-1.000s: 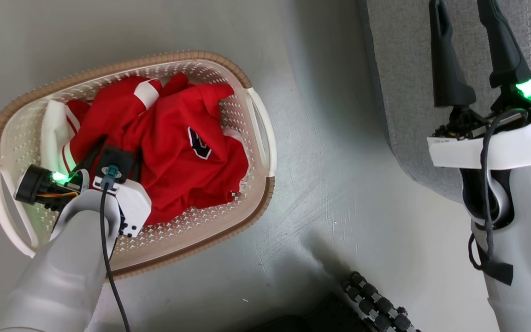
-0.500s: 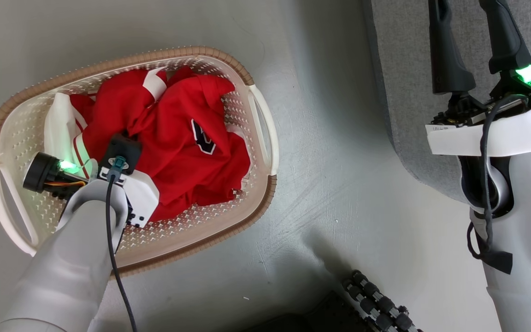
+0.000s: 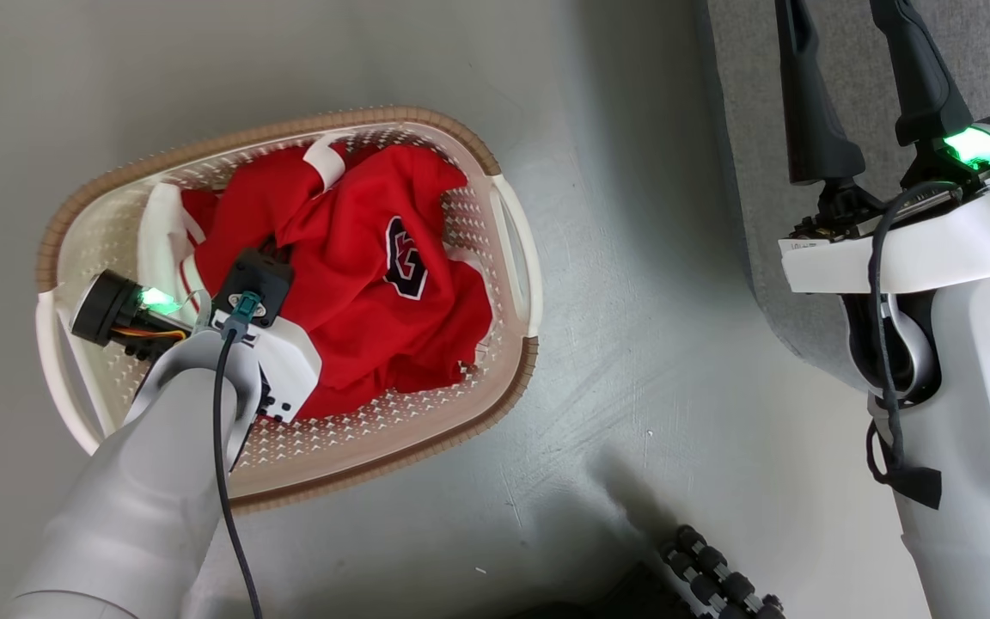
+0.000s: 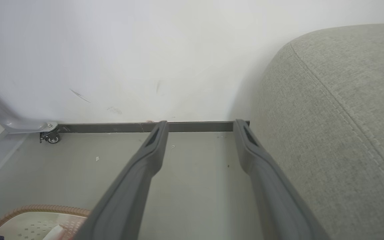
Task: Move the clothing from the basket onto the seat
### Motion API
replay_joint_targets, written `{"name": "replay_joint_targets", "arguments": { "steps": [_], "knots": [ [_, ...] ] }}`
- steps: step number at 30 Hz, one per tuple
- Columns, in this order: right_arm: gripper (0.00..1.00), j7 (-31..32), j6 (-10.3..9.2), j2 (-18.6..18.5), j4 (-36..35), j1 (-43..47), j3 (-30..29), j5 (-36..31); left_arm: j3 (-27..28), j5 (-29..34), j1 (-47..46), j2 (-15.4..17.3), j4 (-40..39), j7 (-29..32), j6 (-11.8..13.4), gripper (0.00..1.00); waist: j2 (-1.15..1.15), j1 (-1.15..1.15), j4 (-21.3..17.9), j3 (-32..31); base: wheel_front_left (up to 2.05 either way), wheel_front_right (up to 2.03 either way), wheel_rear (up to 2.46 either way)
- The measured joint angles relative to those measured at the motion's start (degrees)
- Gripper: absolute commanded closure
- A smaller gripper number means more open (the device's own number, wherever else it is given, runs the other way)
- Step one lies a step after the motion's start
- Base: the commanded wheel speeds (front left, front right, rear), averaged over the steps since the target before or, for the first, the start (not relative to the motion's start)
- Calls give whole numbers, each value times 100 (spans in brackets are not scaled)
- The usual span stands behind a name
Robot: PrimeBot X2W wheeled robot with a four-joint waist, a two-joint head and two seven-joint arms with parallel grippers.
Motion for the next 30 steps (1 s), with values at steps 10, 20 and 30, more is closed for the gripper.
{"name": "replay_joint_targets", "arguments": {
  "steps": [10, 20, 30],
  "knots": [
    [0, 0, 0, -8, 152, 5, -15, -169, -27, -13, 37, -85, -393, -43, -100, 100, 0, 0, 204, -303, 0, 0, 0],
    [0, 0, 0, -13, 301, 13, -41, -379, -70, -120, 45, -170, -814, -59, -243, 100, 0, 0, 400, -624, 0, 0, 0],
    [0, 0, 0, -21, 499, 74, -48, -475, -92, -277, 61, -222, -1190, -59, -460, 100, 0, 0, 598, -1044, 0, 0, 0]
  ]
}}
